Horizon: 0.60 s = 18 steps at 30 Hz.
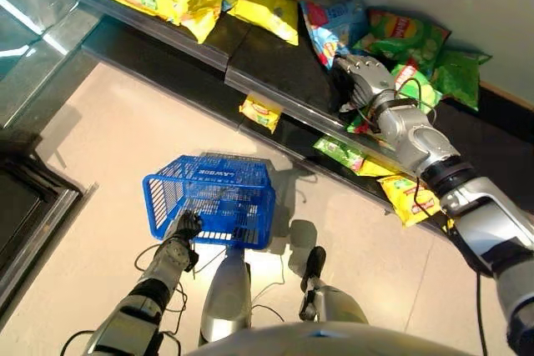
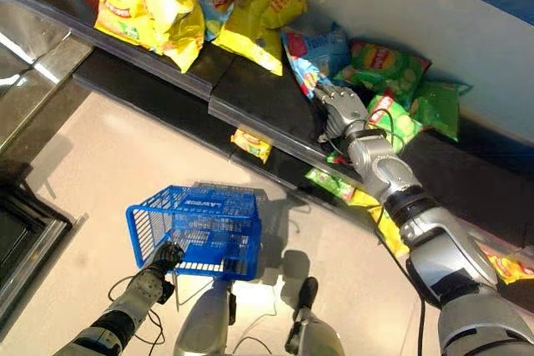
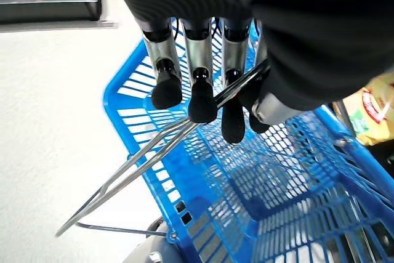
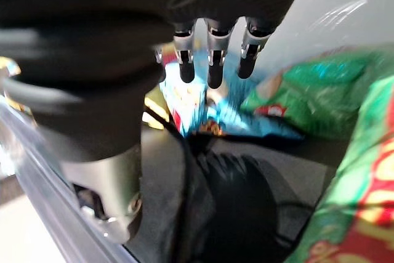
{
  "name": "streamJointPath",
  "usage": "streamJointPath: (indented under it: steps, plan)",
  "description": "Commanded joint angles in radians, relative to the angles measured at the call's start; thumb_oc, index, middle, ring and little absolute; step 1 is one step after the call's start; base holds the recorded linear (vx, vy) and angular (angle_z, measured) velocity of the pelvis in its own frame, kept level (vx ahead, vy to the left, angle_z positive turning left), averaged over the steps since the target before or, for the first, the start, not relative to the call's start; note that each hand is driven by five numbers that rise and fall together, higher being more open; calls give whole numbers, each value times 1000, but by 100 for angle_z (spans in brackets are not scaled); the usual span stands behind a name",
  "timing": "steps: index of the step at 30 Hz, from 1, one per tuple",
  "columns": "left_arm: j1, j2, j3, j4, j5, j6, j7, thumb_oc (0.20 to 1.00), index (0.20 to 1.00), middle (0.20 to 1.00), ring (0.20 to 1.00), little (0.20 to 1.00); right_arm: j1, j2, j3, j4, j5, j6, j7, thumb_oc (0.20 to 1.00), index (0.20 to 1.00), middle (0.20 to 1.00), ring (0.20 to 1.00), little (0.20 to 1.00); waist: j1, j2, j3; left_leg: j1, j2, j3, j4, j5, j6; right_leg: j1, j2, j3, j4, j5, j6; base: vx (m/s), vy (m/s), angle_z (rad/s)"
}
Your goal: Pick up the snacks into the basket
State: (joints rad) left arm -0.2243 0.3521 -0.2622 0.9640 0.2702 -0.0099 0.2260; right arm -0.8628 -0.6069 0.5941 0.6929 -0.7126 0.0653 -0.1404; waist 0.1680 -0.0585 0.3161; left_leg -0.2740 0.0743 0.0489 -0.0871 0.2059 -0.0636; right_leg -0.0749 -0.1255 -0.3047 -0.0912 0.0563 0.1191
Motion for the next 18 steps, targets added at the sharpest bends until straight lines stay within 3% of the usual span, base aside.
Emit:
streamJointPath:
  steps: [1, 4, 9, 10, 13, 15, 18]
  plan:
    - [-9, 30, -36, 36, -6, -3, 0, 200, 200, 200, 200, 200, -46, -105, 66, 80, -69, 13, 43, 1000, 1000, 1000, 1000, 1000, 20, -24, 0, 15, -41, -9, 49, -115, 11, -81, -27, 10, 37, 44, 32, 25, -5, 38]
    - [-6, 37, -18, 42, -21, -1, -9, 200, 200, 200, 200, 200, -30, -142, 37, 65, -7, 10, 55, 1000, 1000, 1000, 1000, 1000, 18, -31, -1, 12, -42, -13, 48, -114, 12, -79, -27, 4, 35, 43, 32, 29, -7, 23]
    - [-6, 46, 34, 52, -37, 3, -25, 200, 200, 200, 200, 200, 100, -313, -127, -202, 109, -14, 82, 1000, 1000, 1000, 1000, 1000, -11, -50, 1, 12, -34, -9, 51, -117, 13, -87, -23, 12, 39, 44, 34, 11, 1, 2]
    - [-6, 47, 32, 52, -37, 3, -25, 200, 200, 200, 200, 200, 104, -314, -131, -204, 108, -14, 83, 1000, 1000, 1000, 1000, 1000, -9, -50, 1, 12, -34, -9, 51, -117, 13, -87, -23, 12, 39, 44, 34, 0, 0, 0]
    - [8, 50, 56, 50, -33, 2, -46, 200, 200, 200, 200, 200, 235, -423, -314, -396, 191, -40, 68, 1000, 1000, 1000, 1000, 1000, -46, -55, -1, 22, -29, 7, 51, -124, 13, -90, -20, 27, 37, 44, 34, 9, 16, -4]
    - [14, 52, 65, 49, -35, 3, -59, 200, 200, 200, 200, 200, 332, -424, -454, -489, 354, -76, 51, 1000, 1000, 1000, 1000, 1000, -68, -54, -7, 32, -26, 20, 47, -126, 13, -92, -15, 38, 35, 43, 34, 7, 26, -9]
    - [18, 57, 62, 46, -35, 0, -68, 200, 200, 200, 200, 200, 395, -418, -530, -537, 459, -101, 59, 1000, 1000, 1000, 1000, 1000, -74, -56, -11, 39, -23, 30, 43, -126, 12, -95, -12, 45, 32, 43, 35, 6, 2, -17]
